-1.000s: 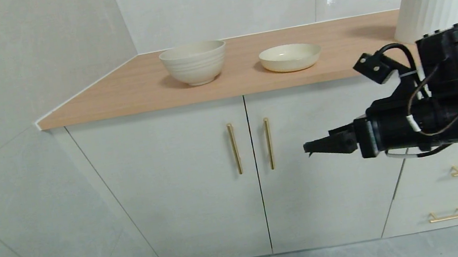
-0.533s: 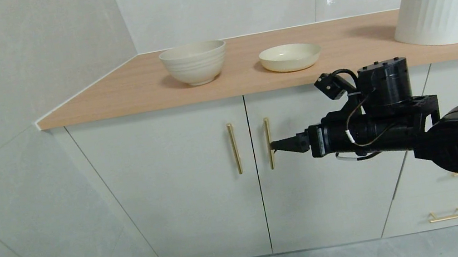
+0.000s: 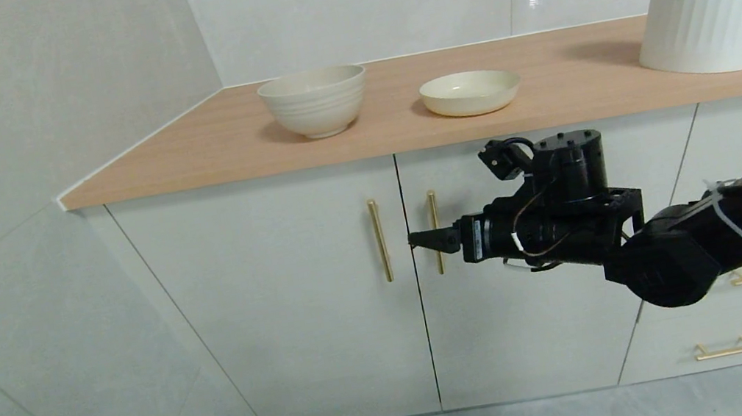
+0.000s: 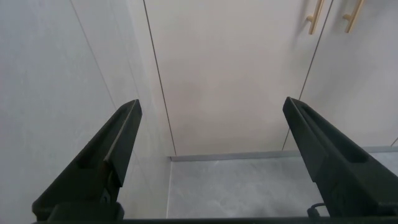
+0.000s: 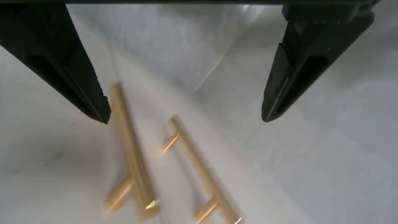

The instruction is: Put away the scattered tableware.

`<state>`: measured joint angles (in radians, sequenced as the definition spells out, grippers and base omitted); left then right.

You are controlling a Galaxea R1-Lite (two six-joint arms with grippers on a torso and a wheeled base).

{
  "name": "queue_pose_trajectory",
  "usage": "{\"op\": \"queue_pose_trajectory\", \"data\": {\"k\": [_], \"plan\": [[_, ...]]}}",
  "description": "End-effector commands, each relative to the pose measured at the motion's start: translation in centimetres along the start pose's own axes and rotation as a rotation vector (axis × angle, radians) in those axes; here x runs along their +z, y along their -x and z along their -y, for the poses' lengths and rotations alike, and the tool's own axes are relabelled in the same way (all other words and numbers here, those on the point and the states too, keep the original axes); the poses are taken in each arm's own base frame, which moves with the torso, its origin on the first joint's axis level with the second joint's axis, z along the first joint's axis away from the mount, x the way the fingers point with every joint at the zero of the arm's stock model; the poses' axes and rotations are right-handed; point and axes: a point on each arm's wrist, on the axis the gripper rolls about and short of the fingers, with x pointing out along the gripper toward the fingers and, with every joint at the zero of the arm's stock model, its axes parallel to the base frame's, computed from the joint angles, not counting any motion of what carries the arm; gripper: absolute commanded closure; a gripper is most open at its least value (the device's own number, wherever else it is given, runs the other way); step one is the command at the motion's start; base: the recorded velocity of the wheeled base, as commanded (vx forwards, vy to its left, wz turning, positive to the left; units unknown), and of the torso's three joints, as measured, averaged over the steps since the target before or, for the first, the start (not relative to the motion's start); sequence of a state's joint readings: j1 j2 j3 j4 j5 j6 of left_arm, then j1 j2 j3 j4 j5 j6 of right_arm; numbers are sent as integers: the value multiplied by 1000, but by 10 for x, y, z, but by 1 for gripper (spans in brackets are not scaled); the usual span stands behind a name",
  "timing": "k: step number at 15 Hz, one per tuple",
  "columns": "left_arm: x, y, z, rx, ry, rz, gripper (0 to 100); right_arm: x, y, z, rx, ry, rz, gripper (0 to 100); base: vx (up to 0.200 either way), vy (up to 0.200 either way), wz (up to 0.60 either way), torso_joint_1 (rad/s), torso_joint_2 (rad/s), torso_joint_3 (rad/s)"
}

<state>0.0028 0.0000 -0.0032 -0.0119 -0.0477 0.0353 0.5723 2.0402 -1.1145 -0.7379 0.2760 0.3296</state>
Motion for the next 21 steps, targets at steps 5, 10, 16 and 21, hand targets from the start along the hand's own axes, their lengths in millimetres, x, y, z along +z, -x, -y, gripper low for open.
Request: {"op": "queue_pose_trajectory", "data": {"k": [5,10,16,21], "plan": [[0,0,0,0,0,0,0,-17,-23,4,-31,1,34,0,0,0,0,0,0,0],[0,0,0,0,0,0,0,-18,-33,2,-22,-23,74,0,0,0,0,0,0,0],[0,0,0,0,0,0,0,-20,-37,-12,3,-65,85,0,0,0,0,0,0,0],[0,0,0,0,0,0,0,-21,-28,-15,16,-66,79,0,0,0,0,0,0,0]]}}
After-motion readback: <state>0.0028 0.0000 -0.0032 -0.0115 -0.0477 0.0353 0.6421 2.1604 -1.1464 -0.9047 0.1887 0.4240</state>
